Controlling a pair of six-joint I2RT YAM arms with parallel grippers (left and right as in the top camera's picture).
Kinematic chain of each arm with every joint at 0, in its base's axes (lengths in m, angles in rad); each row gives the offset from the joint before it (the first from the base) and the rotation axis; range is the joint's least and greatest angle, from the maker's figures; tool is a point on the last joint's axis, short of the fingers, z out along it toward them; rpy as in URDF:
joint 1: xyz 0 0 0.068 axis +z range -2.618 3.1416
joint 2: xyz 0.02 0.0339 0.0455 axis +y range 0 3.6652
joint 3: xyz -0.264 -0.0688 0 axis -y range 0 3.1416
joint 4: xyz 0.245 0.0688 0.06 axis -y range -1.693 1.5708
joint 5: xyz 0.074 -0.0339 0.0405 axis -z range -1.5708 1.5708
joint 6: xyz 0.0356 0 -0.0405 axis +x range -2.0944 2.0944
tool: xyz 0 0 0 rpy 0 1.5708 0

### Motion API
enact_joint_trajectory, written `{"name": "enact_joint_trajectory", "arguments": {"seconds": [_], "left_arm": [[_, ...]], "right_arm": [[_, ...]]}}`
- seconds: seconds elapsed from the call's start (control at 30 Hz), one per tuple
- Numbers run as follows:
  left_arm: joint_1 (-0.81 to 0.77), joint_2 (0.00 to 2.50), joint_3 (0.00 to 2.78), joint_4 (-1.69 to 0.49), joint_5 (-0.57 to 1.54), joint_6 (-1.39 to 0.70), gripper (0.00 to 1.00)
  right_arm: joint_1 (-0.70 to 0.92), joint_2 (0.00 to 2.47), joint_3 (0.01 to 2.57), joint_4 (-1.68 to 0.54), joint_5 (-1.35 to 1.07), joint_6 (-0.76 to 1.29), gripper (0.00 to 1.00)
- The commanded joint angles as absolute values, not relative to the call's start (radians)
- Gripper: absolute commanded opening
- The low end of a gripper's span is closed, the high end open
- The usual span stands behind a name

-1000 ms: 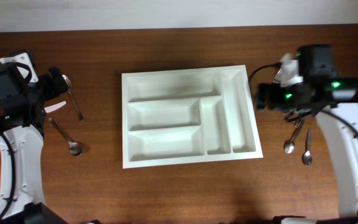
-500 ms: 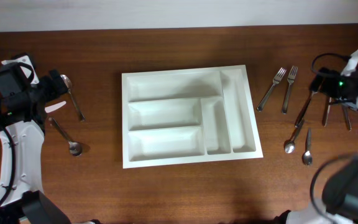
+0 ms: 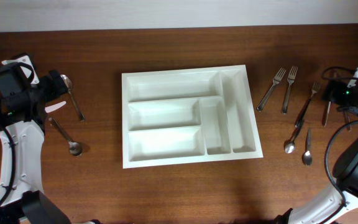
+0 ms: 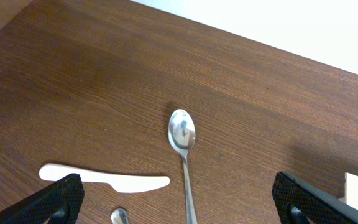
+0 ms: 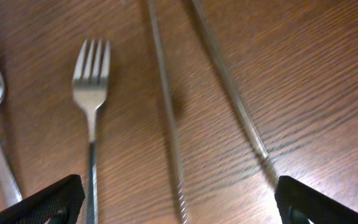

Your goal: Pack container

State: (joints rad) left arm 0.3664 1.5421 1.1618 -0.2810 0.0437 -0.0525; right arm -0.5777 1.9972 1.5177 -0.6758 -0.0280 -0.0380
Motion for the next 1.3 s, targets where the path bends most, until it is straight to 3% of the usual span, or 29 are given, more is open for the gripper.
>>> {"name": "enact_joint_trajectory", "arguments": {"seconds": [0.0,0.2,0.53,0.77,1.03,1.27], "left_arm": [[0.372,1.548,1.181,-0.279,0.033,-0.052,0.99],[0.372,1.548,1.181,-0.279,0.033,-0.052,0.99],[0.372,1.548,1.181,-0.279,0.033,-0.052,0.99],[0.372,1.548,1.181,-0.279,0.033,-0.052,0.99],[0.372,1.548,1.181,-0.279,0.033,-0.052,0.99],[0.372,1.548,1.181,-0.279,0.033,-0.052,0.99]], "right_arm": [[-0.599,2.028,1.533,-0.664,-0.095,-0.052,0.92],[-0.596,2.065,1.533,-0.671,-0.102,-0.035,0.73],[-0.597,2.069,1.551,-0.775,-0.101,0.014,0.72],[-0.597,2.075,1.551,-0.769,-0.097,0.015,0.6],[-0.597,2.143,1.551,-0.739,-0.096,0.015,0.59],[-0.597,2.154,1.551,-0.729,-0.097,0.016,0.46]]}}
